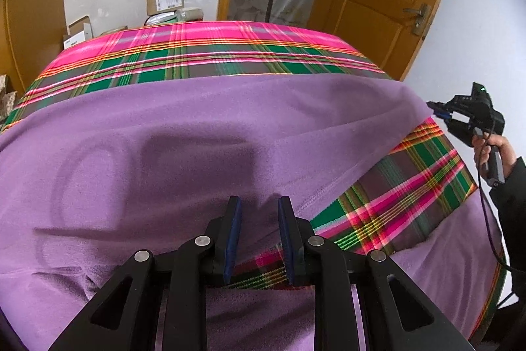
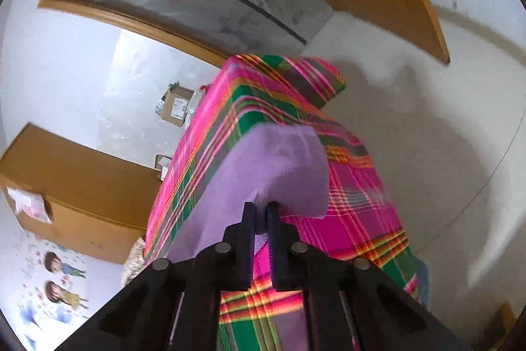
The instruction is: Fold clothes
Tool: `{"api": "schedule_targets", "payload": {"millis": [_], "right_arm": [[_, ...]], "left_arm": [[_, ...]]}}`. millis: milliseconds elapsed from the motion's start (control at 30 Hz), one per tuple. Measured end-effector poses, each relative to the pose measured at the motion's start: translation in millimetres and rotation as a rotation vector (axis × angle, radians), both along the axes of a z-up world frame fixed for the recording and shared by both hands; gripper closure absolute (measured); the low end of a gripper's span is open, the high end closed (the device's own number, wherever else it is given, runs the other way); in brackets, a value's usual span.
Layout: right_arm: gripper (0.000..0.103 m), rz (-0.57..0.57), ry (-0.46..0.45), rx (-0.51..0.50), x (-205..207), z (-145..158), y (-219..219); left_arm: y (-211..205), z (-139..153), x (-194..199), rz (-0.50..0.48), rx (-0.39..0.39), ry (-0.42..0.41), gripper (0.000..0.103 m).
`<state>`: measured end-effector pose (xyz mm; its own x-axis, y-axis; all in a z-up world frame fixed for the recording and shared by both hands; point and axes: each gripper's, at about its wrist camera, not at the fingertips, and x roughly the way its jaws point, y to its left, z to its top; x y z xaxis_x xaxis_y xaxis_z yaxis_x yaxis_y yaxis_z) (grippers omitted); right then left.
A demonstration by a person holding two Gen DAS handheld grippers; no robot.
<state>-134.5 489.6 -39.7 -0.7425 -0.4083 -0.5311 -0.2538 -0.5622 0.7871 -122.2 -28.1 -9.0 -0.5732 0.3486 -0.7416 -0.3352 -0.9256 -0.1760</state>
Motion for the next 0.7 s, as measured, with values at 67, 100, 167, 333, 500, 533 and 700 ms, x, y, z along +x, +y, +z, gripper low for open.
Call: {"api": "schedule_targets", "payload": {"millis": [67, 100, 167, 333, 500, 533, 700], "right_arm": [[0.096, -0.005, 0.022, 0.019, 8, 9, 1], [0.096, -0.009, 0.029, 0.024, 12, 12, 3], [0.099, -0.022, 0.008, 0.052, 13, 12, 9], [0.100, -0.073, -0.053, 0.110, 15, 12, 21], [0.099, 0.031, 0.014, 0.236, 22, 41, -16], [0.099, 0.085, 0.027, 0.262, 20, 46, -33], [0.099, 0.394, 0.044, 0.419, 5, 59, -138]], "left_arm": [[2, 0, 2, -0.013, -0.003, 0.000, 0.080], [2, 0, 3, -0.018, -0.003, 0.000, 0.080], [3, -1, 4, -0.029, -0.004, -0.001, 0.080], [5, 2, 10, -0.071, 0.000, -0.013, 0.080], [1, 10, 23, -0.085, 0.025, 0.021, 0.080], [-1, 11, 21, -0.070, 0.024, 0.026, 0.080], [-1, 11, 13, -0.010, 0.012, 0.028, 0.080]]}}
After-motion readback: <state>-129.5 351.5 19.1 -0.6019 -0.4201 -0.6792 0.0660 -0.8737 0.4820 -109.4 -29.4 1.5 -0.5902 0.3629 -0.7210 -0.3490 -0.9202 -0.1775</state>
